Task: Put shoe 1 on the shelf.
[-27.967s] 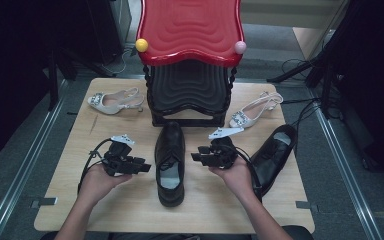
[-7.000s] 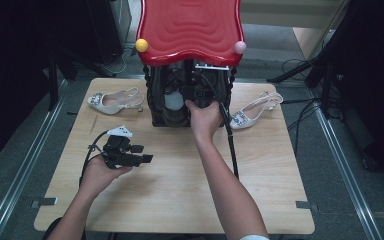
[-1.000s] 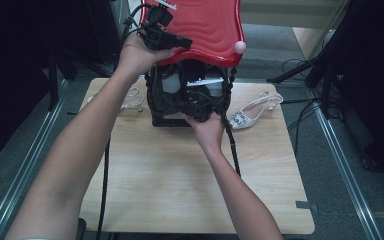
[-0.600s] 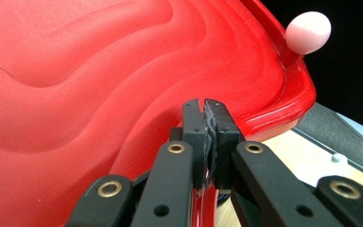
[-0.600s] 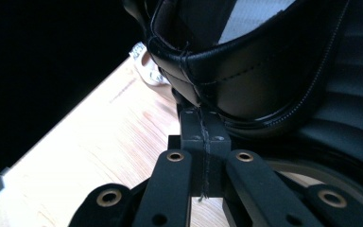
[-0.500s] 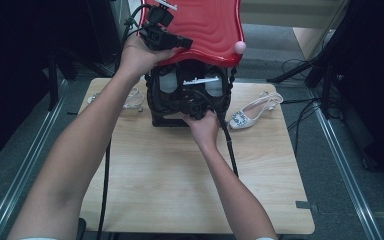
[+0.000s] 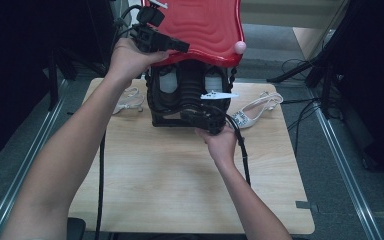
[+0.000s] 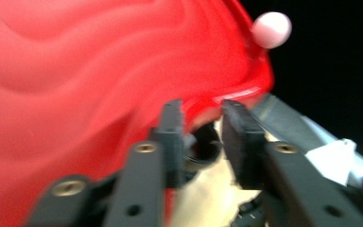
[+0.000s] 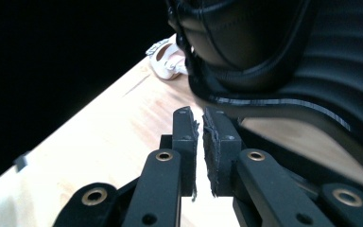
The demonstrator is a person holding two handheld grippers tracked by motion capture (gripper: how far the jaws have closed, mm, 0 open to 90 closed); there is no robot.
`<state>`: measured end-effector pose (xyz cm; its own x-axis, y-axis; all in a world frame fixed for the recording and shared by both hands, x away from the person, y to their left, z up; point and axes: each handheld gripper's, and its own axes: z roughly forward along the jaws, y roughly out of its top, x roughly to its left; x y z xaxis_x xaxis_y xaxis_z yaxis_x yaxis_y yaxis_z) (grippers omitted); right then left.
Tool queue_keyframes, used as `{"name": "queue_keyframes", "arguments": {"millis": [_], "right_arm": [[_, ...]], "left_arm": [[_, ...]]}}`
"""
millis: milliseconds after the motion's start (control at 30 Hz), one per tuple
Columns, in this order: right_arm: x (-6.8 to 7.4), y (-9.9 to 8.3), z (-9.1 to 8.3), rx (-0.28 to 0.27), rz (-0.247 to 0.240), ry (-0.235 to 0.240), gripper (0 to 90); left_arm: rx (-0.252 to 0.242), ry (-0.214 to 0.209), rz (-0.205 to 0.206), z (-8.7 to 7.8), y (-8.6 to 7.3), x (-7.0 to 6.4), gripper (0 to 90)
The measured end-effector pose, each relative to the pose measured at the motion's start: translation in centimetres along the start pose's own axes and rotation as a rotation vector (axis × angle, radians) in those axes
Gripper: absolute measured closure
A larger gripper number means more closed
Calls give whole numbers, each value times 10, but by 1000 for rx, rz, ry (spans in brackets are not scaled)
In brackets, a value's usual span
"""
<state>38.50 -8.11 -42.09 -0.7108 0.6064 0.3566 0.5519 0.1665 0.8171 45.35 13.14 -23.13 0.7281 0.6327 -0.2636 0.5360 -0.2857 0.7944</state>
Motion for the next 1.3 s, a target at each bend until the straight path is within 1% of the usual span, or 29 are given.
{"name": "queue_keyframes", "arguments": {"millis": [33, 67, 133, 167, 233, 300, 333, 400, 500, 533, 600, 633, 667, 700, 800, 867, 933, 1000, 1100, 1167, 1233, 1300], "right_arm": [[0, -4, -5, -10, 6, 6, 822], [1, -7, -7, -7, 8, 14, 805], [2, -13, -14, -9, 10, 30, 744], [4, -16, -18, -5, -2, 37, 714], [7, -22, -24, -8, -34, 28, 688], [8, -27, -29, 8, -37, 26, 652], [8, -29, -31, 16, -36, 25, 630], [7, -35, -34, 14, -42, 34, 608], [4, -43, -39, 34, -58, 25, 579], [3, -46, -40, 40, -59, 21, 579], [-2, -52, -45, 46, -43, 23, 568], [-4, -54, -46, 48, -36, 23, 563], [-6, -56, -49, 46, -30, 16, 561], [-8, -58, -52, 43, -35, 12, 556], [-13, -62, -60, 41, -28, 4, 535], [-17, -65, -66, 28, -29, -5, 529], [-21, -70, -71, 21, -32, -21, 529], [-25, -73, -73, 27, -24, -23, 522], [-29, -78, -77, 35, -28, -36, 506], [-32, -80, -79, 35, -34, -37, 504], [-34, -84, -82, 21, -30, -37, 505], [-37, -88, -83, 25, -29, -38, 506]], "left_arm": [[-1, 10, 7, -2, -1, -2, 653], [-2, 17, 16, -4, -3, -4, 647], [9, 17, 24, -7, -7, -9, 607], [9, 22, 32, -9, -10, -12, 586], [20, 35, 56, -11, -14, -19, 541], [23, 36, 75, -11, -20, -25, 507], [29, 38, 77, -11, -23, -28, 497], [42, 28, 83, -11, -29, -32, 477], [43, 17, 82, -11, -39, -36, 461], [47, 17, 79, -11, -43, -35, 455], [51, 17, 67, -10, -48, -34, 439], [54, 9, 61, -10, -52, -32, 437], [53, 8, 56, -10, -56, -31, 434], [50, 7, 58, -10, -60, -29, 432], [44, 1, 44, -10, -75, -25, 431], [39, 0, 45, -9, -83, -22, 431], [43, 12, 40, -8, -92, -19, 431], [43, 3, 33, -9, -101, -17, 430], [40, 14, 34, -11, -113, -15, 428], [36, 16, 23, -12, -121, -11, 428], [41, 21, 14, -13, -129, -8, 427], [44, 23, 9, -13, -137, -4, 427]]}}
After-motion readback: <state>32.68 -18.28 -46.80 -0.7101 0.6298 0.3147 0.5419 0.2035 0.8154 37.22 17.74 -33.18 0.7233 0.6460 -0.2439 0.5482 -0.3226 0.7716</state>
